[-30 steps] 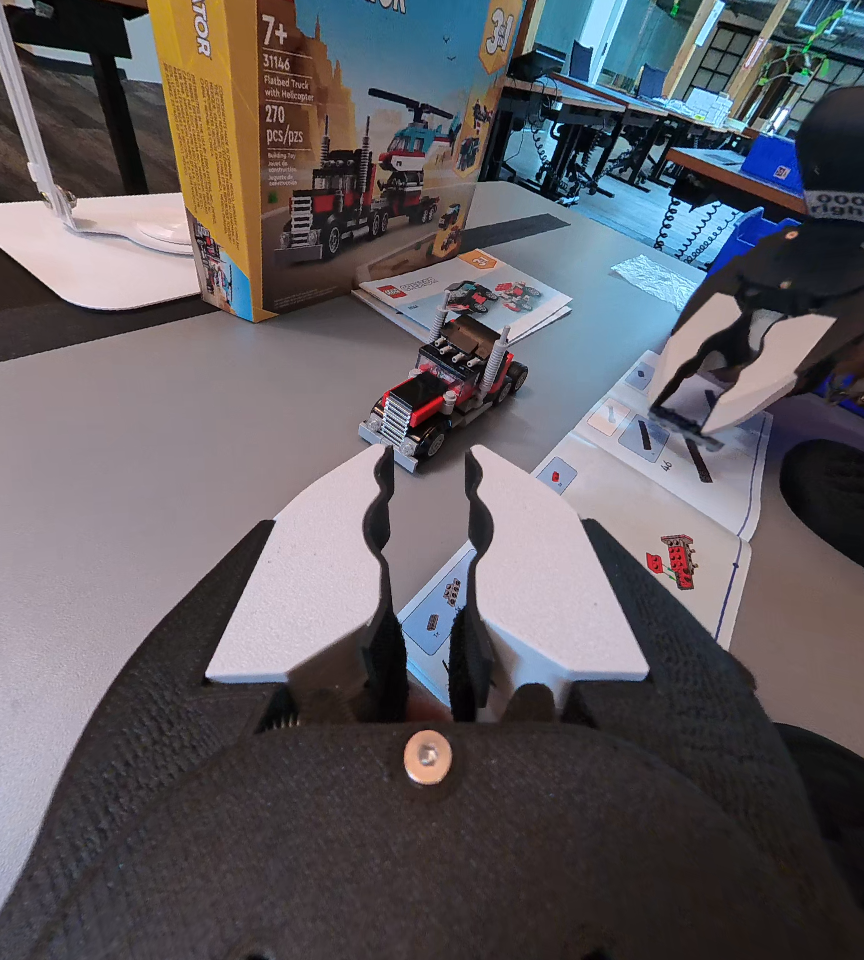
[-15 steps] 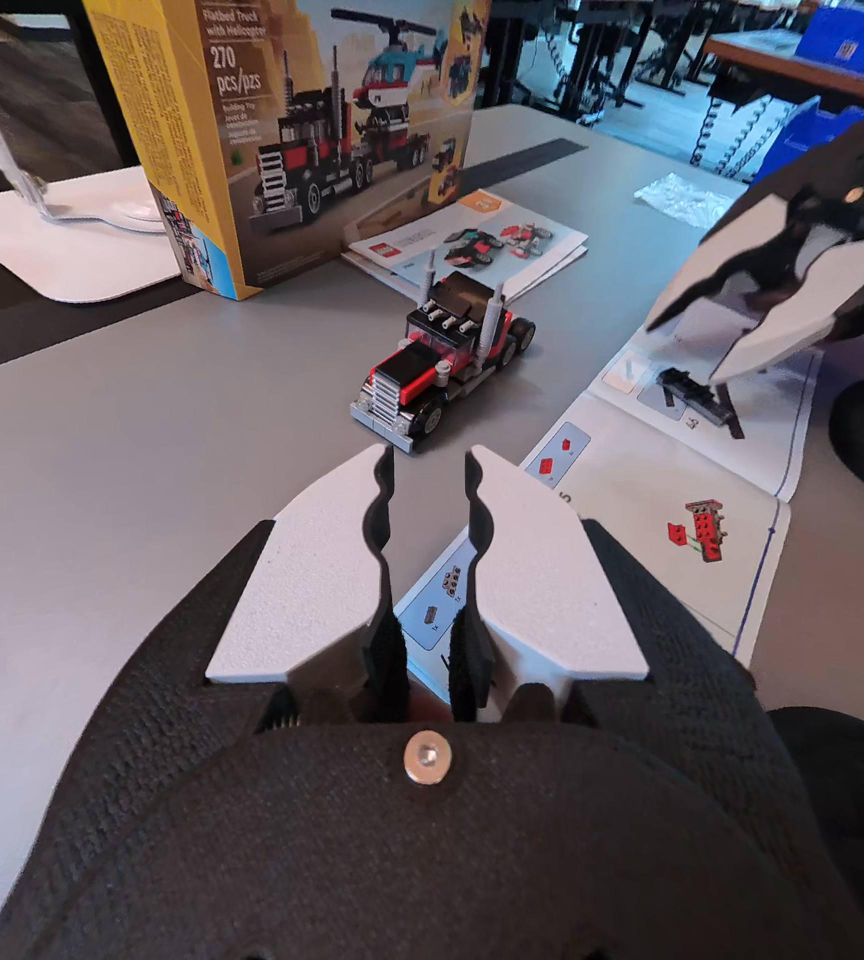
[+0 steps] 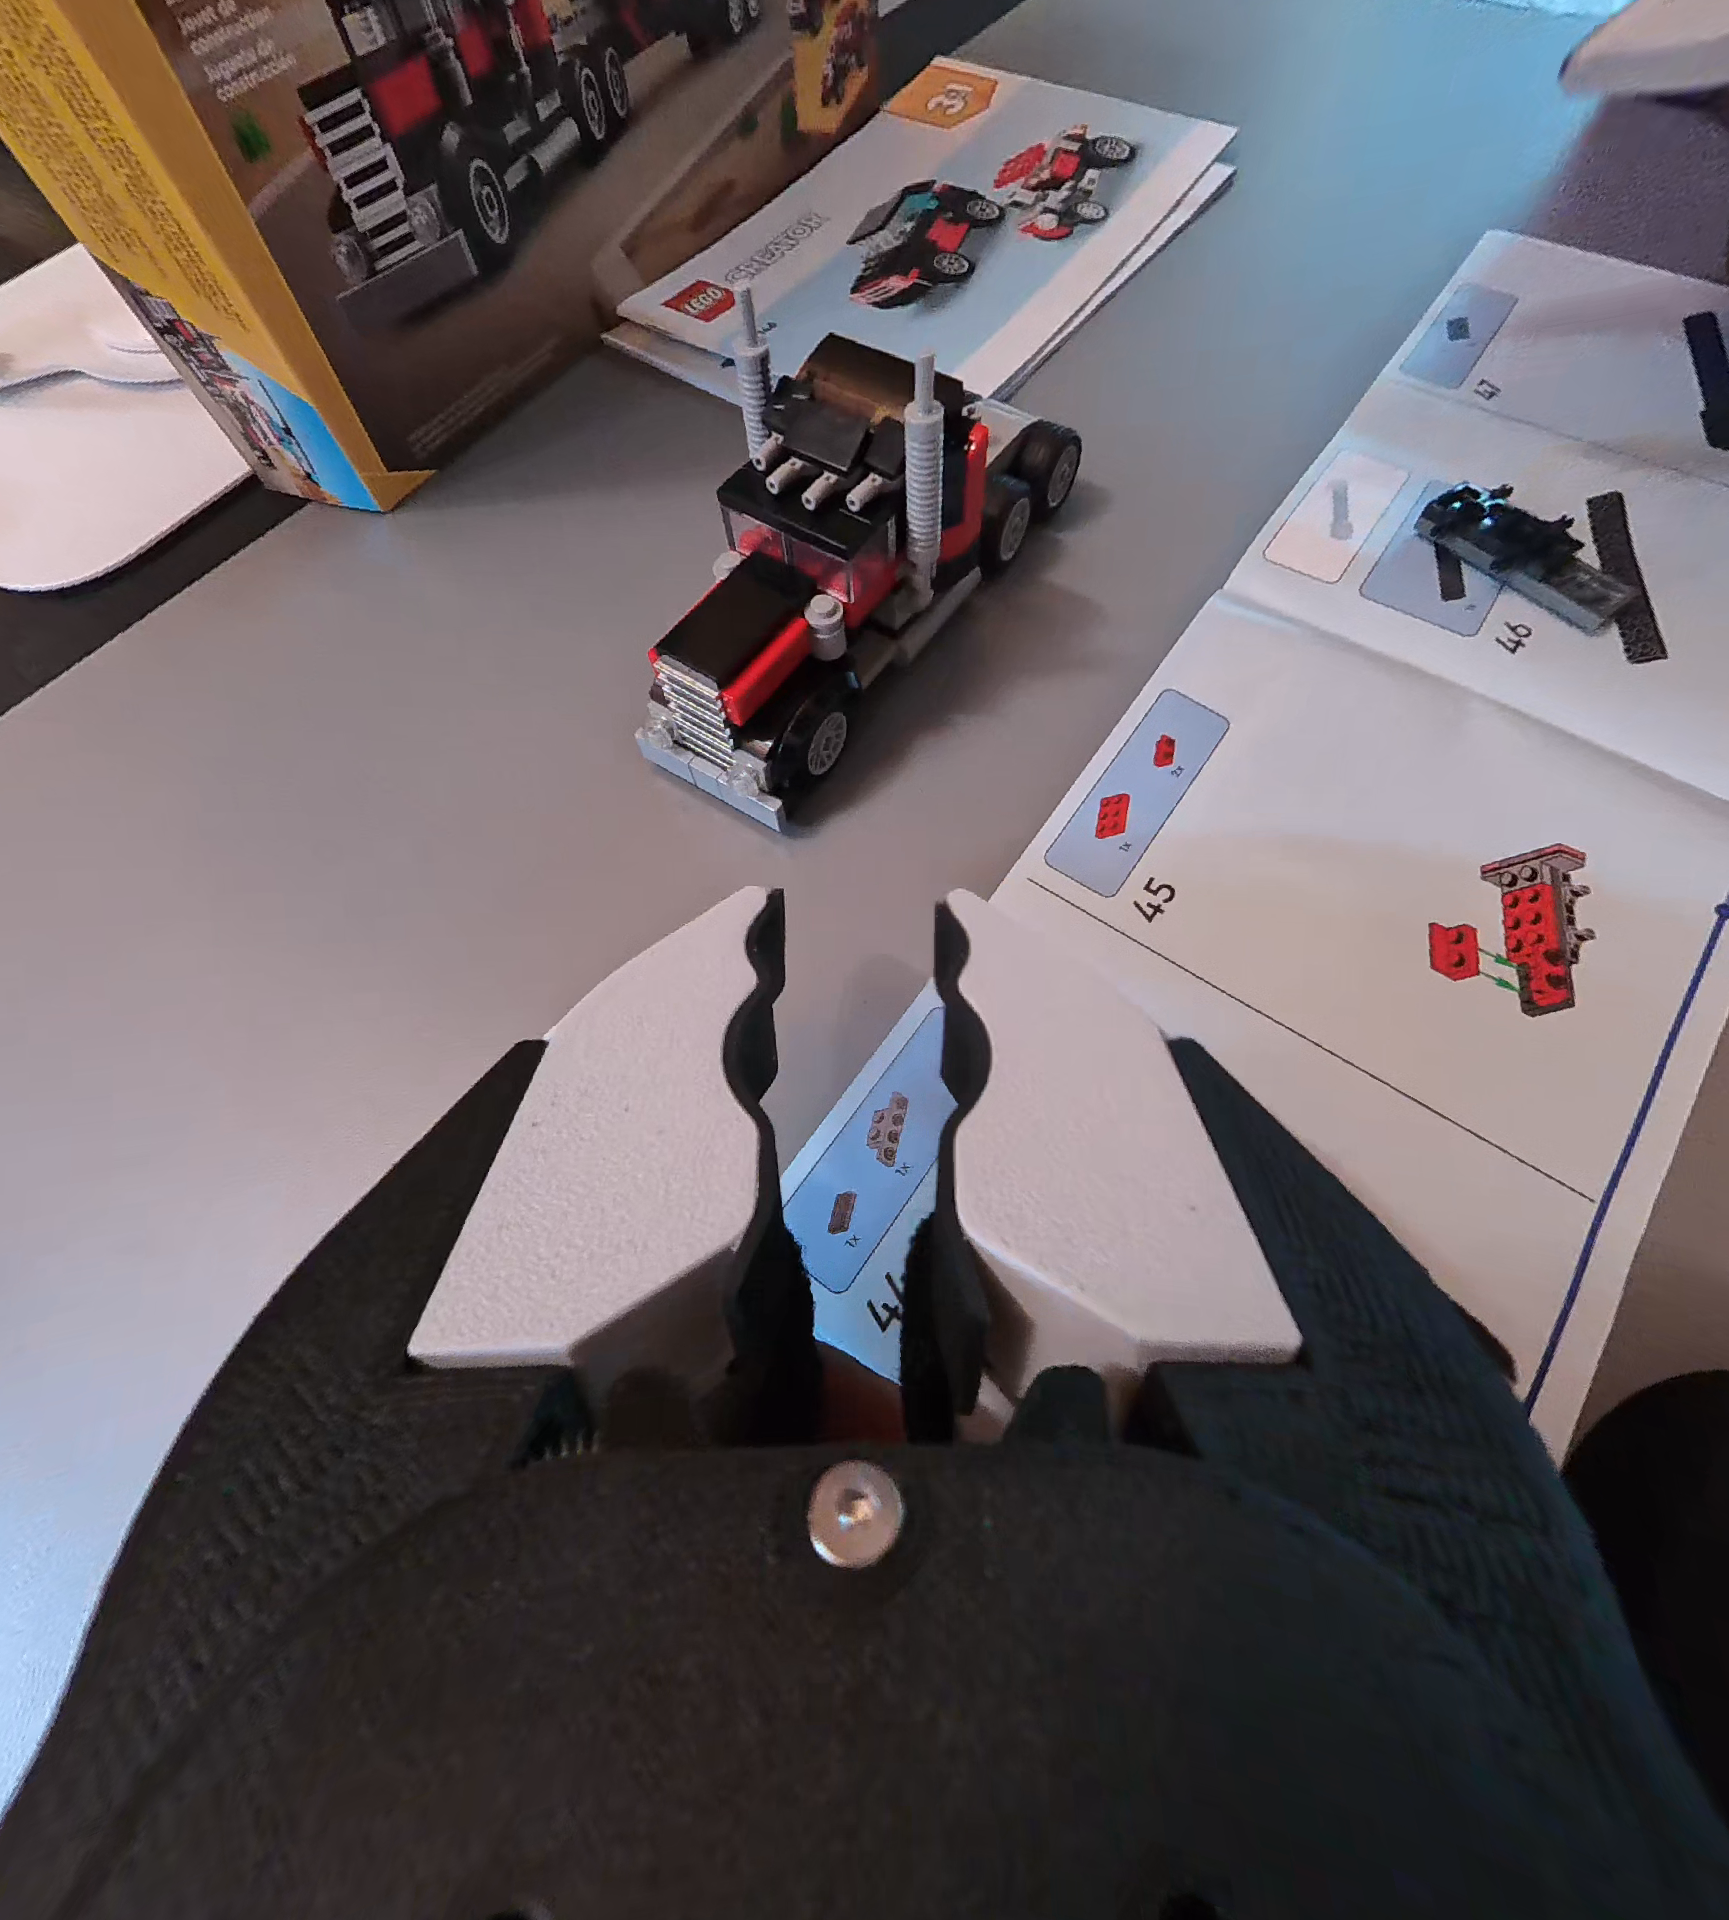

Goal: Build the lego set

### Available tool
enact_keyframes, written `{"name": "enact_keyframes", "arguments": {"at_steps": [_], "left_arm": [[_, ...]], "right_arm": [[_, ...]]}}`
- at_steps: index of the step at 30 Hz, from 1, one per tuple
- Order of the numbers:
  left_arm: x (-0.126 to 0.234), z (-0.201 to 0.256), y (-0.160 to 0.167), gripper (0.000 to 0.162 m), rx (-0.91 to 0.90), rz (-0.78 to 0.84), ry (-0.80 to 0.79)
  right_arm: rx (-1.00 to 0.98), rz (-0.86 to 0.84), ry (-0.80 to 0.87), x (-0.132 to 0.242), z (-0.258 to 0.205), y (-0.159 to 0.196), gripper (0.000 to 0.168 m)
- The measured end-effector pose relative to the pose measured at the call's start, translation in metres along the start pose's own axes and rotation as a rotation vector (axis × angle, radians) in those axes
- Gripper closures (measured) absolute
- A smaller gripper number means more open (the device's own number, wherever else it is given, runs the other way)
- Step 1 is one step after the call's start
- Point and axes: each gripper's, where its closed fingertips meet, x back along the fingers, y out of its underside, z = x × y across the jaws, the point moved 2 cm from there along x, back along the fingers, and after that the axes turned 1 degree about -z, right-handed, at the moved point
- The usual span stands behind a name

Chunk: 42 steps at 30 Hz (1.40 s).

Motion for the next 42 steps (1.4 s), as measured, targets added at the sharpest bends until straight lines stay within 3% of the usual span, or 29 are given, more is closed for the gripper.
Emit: {"name": "enact_keyframes", "arguments": {"at_steps": [7, 27, 34, 42], "left_arm": [[0.001, -0.001, -0.001, 0.133, 0.017, 0.012, 0.006], [0.003, -0.013, -0.003, 0.124, 0.134, 0.038, 0.006], [0.007, -0.015, -0.005, 0.121, 0.168, 0.074, 0.012], [0.024, -0.027, -0.016, 0.121, 0.337, 0.248, 0.094]], "right_arm": [[0.011, 0.092, -0.011, 0.008, 0.001, -0.006, 0.122], [0.046, 0.024, -0.052, -0.002, -0.007, 0.005, 0.119], [0.1, -0.018, -0.101, -0.006, -0.02, 0.008, 0.109], [0.061, -0.03, -0.097, -0.005, -0.018, 0.011, 0.094]]}}
